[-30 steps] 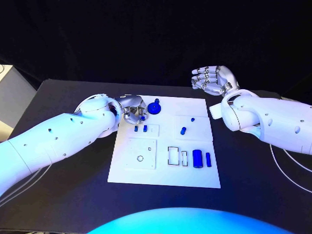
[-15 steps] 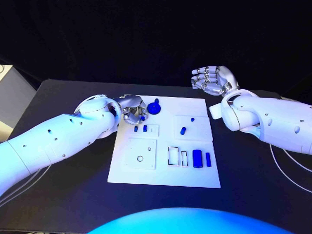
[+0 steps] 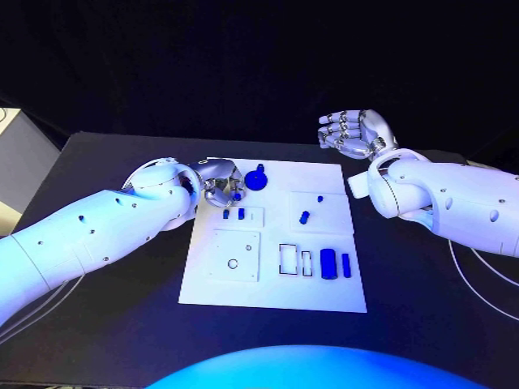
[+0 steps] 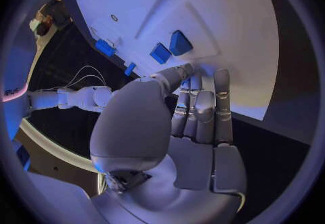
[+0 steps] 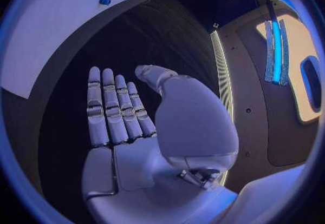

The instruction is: Assemble the parts on the task board

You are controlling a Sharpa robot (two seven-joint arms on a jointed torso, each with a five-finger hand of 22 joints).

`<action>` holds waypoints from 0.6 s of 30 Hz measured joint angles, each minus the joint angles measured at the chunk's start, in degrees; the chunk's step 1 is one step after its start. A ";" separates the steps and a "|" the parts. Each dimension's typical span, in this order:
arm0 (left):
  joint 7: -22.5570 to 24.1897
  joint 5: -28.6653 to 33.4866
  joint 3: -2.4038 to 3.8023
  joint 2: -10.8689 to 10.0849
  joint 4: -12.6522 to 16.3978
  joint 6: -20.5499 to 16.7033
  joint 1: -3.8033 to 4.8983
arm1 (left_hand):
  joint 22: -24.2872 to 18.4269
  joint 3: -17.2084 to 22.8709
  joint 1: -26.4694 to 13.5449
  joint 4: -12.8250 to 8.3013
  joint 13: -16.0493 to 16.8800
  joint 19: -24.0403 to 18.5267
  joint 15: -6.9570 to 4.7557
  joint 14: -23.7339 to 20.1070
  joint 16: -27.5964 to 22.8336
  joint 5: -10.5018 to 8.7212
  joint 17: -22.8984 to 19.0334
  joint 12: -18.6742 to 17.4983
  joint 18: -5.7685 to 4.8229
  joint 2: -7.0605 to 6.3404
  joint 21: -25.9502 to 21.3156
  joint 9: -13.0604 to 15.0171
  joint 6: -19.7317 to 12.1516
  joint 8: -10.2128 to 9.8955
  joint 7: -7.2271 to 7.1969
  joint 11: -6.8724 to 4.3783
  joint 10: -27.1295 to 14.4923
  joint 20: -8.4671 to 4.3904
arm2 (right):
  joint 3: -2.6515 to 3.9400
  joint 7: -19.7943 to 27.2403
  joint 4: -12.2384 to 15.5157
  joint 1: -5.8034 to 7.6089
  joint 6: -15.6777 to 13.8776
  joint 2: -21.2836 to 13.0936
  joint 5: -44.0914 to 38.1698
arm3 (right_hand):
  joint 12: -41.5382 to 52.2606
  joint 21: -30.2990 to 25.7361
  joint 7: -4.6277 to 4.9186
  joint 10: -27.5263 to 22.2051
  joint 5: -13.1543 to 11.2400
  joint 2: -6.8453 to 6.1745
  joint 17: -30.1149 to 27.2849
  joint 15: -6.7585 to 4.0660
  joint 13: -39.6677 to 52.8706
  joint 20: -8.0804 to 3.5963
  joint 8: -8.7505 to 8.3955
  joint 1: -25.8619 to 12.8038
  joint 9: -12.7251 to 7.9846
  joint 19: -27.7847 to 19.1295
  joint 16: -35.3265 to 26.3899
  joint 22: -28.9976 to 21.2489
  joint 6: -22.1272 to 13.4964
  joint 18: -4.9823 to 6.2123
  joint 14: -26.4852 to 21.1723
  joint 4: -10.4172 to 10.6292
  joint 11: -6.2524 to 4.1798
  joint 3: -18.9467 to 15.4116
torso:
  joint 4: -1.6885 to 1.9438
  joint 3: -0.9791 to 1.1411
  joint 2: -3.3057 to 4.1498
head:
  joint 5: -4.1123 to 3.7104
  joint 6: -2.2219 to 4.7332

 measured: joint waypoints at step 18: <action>-0.20 0.26 -0.01 -0.20 -0.02 0.54 -0.01 | -0.07 0.39 -0.61 0.39 0.86 0.00 0.00 0.00 0.38 0.00 -0.11 2.16 0.00 -0.60 0.00 -0.77 -2.03 -1.38 0.16 0.21 -1.25 0.00 | 0.00 -0.01 0.03 -0.01 0.00 -0.10 0.00 | 0.00 0.00 0.00 0.00 0.00 -0.01 -0.07 0.00 0.00 0.00 0.00 -0.01 0.01 0.00 0.00 -0.09 0.00 0.00 0.00 0.00 0.00 0.00 | 0.01 0.03 0.03 | -0.09 -0.18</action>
